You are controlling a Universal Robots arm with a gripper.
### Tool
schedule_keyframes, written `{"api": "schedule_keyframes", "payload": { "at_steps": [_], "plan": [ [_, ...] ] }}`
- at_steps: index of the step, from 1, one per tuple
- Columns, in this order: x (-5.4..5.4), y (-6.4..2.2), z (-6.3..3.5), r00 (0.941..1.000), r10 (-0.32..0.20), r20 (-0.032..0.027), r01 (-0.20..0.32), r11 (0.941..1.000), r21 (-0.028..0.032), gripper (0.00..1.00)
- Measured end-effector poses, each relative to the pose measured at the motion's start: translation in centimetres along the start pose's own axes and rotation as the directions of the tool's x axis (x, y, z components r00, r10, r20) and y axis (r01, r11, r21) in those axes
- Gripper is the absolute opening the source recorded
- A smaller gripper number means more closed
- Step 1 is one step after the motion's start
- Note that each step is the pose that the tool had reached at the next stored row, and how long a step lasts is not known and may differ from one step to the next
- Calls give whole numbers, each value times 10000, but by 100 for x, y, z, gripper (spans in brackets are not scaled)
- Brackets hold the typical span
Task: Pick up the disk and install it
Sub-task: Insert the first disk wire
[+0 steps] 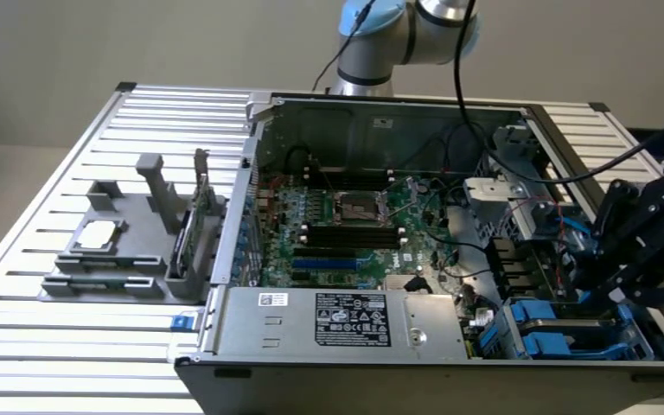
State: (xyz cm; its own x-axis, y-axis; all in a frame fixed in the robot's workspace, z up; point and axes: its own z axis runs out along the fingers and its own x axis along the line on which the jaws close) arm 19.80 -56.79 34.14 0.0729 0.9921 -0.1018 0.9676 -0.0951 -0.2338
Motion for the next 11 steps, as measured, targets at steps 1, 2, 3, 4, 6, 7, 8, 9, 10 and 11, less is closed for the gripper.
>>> {"api": "schedule_keyframes", "payload": {
  "at_steps": [1,2,3,4,6,7,8,9,10,11],
  "plan": [
    [-3,-7,-28,10000,1,4,-1,10000,-1,31],
    [-6,-13,-52,10000,0,0,0,10000,1,31],
    [-9,-20,-83,10000,1,3,-1,10000,0,31],
    [-12,-27,-107,10000,0,0,0,10000,1,31],
    [-15,-41,-134,10000,1,0,-1,10000,0,31],
    [-16,-52,-135,10000,-1,-9,1,10000,2,31],
    [-18,-68,-136,10000,-5,-19,5,10000,2,31],
    [-20,-88,-137,10000,-7,-31,7,10000,2,31],
    [-22,-114,-137,10000,-9,-40,9,10000,1,31],
    [-25,-144,-132,10000,-10,-49,10,10000,-3,31]
  ]
}}
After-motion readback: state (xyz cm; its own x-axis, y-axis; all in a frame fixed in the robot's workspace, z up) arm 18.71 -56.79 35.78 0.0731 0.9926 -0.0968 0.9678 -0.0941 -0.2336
